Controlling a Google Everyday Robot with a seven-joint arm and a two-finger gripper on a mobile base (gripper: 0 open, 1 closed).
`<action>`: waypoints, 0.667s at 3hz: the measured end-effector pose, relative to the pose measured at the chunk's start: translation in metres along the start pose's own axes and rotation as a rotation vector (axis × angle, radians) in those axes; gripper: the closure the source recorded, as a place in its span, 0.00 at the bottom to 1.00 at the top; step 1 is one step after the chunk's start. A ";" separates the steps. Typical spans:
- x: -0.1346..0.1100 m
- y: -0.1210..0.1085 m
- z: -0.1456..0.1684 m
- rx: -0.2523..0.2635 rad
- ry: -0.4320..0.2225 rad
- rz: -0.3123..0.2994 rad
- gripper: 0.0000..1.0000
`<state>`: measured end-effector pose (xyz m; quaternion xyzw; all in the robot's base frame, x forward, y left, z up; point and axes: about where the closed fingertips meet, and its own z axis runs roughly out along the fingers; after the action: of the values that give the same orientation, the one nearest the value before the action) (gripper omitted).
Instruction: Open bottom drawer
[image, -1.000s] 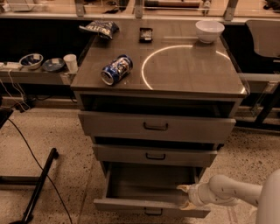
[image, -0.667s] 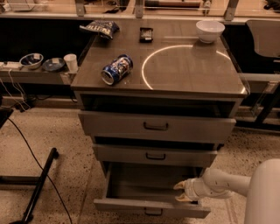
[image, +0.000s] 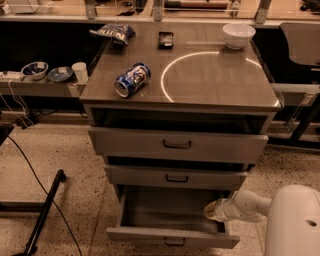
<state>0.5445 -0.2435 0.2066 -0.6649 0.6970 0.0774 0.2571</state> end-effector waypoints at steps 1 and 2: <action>0.030 0.003 0.012 -0.002 0.043 0.072 1.00; 0.043 0.029 0.015 -0.041 0.048 0.141 1.00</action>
Offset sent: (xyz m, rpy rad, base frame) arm -0.0415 -0.0372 -0.0537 -0.0019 0.1650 -0.1584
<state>0.5214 -0.2718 0.1670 -0.6209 0.7464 0.0934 0.2206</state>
